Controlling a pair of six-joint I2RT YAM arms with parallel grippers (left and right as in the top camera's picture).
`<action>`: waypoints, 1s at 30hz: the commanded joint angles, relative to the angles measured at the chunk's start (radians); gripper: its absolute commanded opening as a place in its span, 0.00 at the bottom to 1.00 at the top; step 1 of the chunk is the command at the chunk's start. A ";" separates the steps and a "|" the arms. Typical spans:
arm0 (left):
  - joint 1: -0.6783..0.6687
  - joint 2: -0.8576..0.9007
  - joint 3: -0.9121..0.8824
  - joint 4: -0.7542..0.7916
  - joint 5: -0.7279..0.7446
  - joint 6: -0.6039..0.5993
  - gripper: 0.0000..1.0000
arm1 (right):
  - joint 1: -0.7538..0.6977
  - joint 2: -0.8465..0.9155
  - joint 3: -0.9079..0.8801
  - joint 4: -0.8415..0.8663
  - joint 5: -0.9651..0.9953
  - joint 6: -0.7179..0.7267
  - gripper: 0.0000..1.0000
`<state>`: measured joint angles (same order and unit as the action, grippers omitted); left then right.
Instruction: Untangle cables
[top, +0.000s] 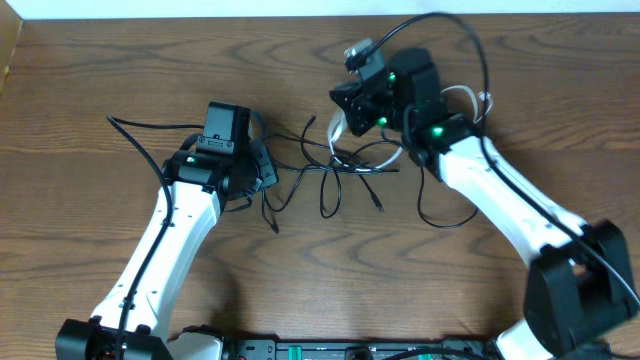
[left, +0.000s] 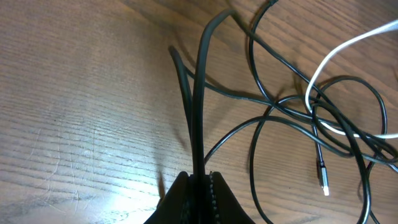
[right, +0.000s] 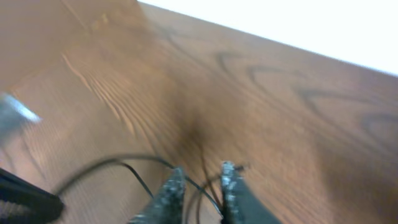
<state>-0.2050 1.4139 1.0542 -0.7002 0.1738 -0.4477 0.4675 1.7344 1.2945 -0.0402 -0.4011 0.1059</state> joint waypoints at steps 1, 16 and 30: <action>-0.004 0.006 -0.005 -0.002 -0.014 0.010 0.08 | -0.002 -0.003 0.010 -0.139 0.072 -0.003 0.76; -0.004 0.006 -0.005 -0.003 -0.014 0.010 0.08 | -0.121 0.102 -0.039 -0.507 0.517 0.624 0.81; -0.004 0.006 -0.005 -0.003 -0.014 0.010 0.08 | -0.100 0.177 -0.040 -0.480 0.390 0.747 0.48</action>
<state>-0.2050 1.4139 1.0542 -0.6998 0.1734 -0.4473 0.3580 1.8835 1.2598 -0.5140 -0.0017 0.8036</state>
